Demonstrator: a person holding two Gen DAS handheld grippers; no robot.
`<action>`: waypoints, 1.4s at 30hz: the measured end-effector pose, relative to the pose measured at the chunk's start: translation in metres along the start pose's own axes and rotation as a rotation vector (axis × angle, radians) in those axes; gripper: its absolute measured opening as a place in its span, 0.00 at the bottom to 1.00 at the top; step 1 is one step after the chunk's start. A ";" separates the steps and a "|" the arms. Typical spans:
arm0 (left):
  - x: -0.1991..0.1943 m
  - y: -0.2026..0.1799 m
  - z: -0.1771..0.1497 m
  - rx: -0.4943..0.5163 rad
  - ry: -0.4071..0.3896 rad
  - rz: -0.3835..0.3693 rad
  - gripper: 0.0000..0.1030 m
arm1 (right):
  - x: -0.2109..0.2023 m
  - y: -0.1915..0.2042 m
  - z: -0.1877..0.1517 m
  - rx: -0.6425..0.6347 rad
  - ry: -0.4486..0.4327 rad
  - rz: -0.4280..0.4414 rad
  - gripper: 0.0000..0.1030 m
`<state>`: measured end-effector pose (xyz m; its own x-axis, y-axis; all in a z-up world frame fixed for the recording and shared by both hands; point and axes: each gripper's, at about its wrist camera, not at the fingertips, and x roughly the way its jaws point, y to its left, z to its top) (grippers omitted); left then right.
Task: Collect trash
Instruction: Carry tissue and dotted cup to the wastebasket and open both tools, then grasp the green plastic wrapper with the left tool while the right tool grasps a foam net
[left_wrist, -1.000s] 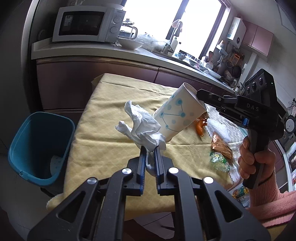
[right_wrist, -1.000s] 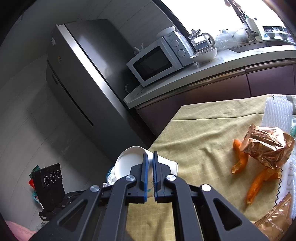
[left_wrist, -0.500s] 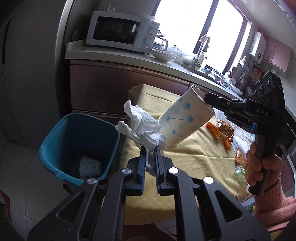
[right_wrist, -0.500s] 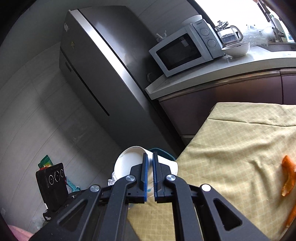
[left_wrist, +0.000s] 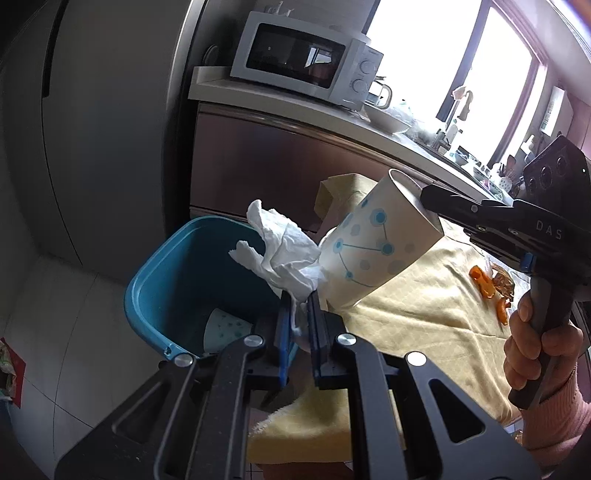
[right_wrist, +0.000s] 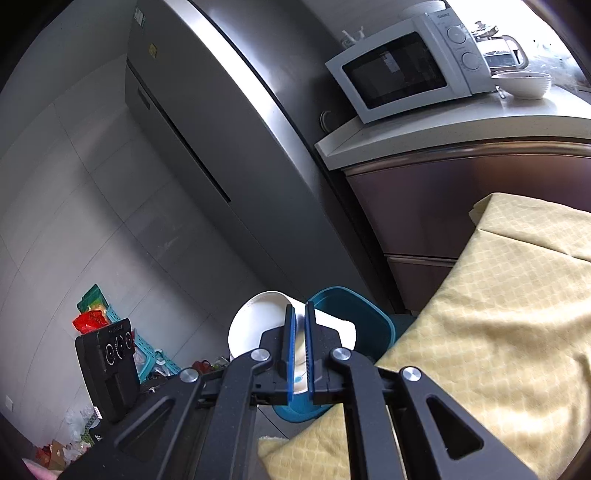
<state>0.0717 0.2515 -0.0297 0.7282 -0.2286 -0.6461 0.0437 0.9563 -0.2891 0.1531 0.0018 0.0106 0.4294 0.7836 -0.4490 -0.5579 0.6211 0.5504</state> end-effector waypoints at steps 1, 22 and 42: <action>0.002 0.005 0.000 -0.009 0.004 0.005 0.09 | 0.007 0.001 0.000 -0.002 0.009 -0.003 0.04; 0.078 0.038 -0.004 -0.100 0.108 0.105 0.27 | 0.094 -0.007 -0.017 0.019 0.195 -0.109 0.10; 0.026 -0.046 -0.007 0.063 -0.013 -0.029 0.45 | -0.048 -0.013 -0.029 -0.048 0.011 -0.122 0.37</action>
<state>0.0844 0.1998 -0.0380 0.7350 -0.2539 -0.6287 0.1075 0.9591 -0.2617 0.1196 -0.0447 0.0047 0.4887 0.7016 -0.5186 -0.5354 0.7105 0.4566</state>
